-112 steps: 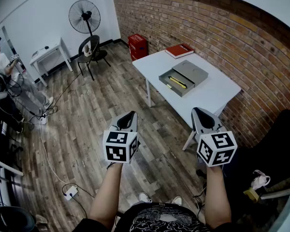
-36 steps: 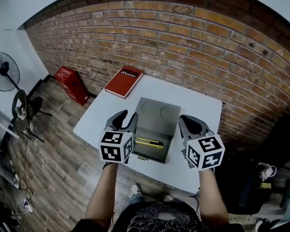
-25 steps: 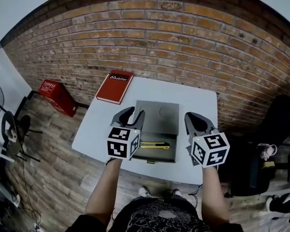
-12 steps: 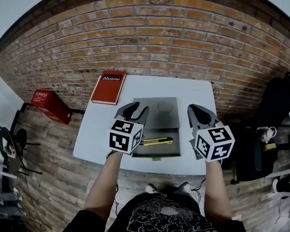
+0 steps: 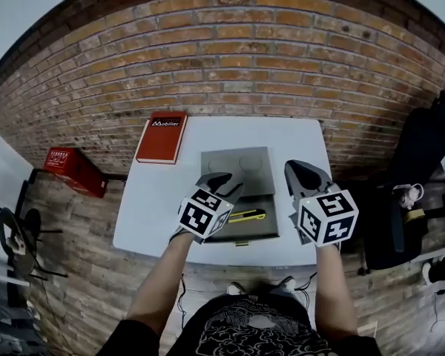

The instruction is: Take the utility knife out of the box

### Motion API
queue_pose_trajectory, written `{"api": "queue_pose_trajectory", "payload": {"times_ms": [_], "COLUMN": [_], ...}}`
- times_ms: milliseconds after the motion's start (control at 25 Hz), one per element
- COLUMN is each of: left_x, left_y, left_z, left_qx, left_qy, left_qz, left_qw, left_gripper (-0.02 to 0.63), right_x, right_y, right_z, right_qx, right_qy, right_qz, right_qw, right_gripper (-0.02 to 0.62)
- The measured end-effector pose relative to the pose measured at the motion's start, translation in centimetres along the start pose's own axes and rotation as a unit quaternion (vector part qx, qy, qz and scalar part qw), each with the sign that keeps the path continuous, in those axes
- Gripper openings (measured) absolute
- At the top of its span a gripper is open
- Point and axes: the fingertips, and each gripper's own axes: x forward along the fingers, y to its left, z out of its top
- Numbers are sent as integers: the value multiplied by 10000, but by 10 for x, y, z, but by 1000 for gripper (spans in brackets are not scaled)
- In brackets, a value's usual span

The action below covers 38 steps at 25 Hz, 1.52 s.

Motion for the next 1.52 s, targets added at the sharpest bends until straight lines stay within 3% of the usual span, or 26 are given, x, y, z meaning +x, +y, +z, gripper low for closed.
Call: {"api": "queue_pose_trajectory", "payload": {"times_ms": [280,640,1120,1400,1520], "left_x": [23,43,66,72,72], "left_y": [-27,-53,-58,-60,-63], "left_z": [-41,-89,-142,-144,-146], "left_qx": [539,879,1348,1496,1459], "left_qy": [693,1346,2251,2466,2584], "left_qz": [-562,-1169,-1390,-1530,-1585], "left_qw": [9946,9801,9549,9452,9417], "left_gripper": [163,176,184,178,146], "right_x": [-2,-4,-12,-10,-9], "right_y": [-1,-5,-17,-23,-23], "right_z": [-10,-19,-31,-36,-35], "right_qx": [74,119,190,222,210], "right_qy": [85,203,317,375,373], "right_qz": [-6,-77,-270,-314,-292], "right_qw": [9999,9997,9990,9986,9987], "right_gripper": [20,20,20,20,20]}}
